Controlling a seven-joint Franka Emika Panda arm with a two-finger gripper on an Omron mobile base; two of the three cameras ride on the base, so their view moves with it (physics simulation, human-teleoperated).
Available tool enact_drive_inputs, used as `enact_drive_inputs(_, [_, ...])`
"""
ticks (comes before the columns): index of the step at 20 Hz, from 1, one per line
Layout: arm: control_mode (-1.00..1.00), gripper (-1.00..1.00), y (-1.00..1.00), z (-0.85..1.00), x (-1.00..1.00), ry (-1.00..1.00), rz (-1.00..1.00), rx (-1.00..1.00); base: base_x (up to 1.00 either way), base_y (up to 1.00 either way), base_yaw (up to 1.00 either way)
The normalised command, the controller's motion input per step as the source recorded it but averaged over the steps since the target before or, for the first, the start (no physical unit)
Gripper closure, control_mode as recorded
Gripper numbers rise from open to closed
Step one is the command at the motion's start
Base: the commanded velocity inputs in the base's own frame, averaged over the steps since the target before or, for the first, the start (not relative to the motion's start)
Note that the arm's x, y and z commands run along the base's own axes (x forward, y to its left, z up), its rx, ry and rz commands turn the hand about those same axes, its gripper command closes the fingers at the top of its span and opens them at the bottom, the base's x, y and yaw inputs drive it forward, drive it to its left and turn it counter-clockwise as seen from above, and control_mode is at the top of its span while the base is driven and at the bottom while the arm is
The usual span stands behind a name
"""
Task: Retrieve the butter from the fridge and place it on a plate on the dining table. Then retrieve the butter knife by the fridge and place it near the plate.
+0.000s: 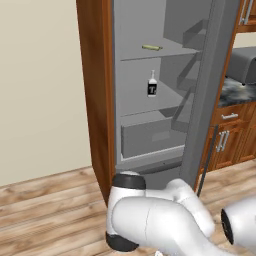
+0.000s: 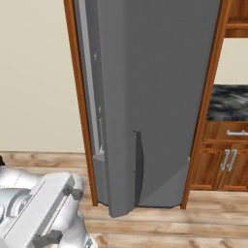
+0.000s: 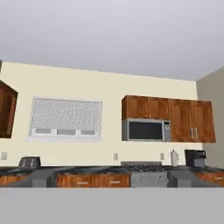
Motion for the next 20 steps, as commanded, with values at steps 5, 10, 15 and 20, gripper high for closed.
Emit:
enact_drive_inputs(5, [-1.0, -1.0, 0.14, 1.0, 0.33, 0.2, 0.85, 0.22, 0.0, 0.0, 0.0])
enact_drive_inputs(10, [-1.0, -1.0, 0.25, 1.0, 0.25, 0.24, 0.86, 0.22, 0.0, 0.0, 0.0])
enact_drive_inputs(15, [-1.0, -1.0, 0.4, 1.0, -0.08, 0.36, 0.89, -0.02, 0.0, 0.0, 0.0])
enact_drive_inputs(20, [-1.0, -1.0, 0.14, 1.0, -0.51, -0.13, 0.6, 0.02, 0.0, 0.0, 0.0])
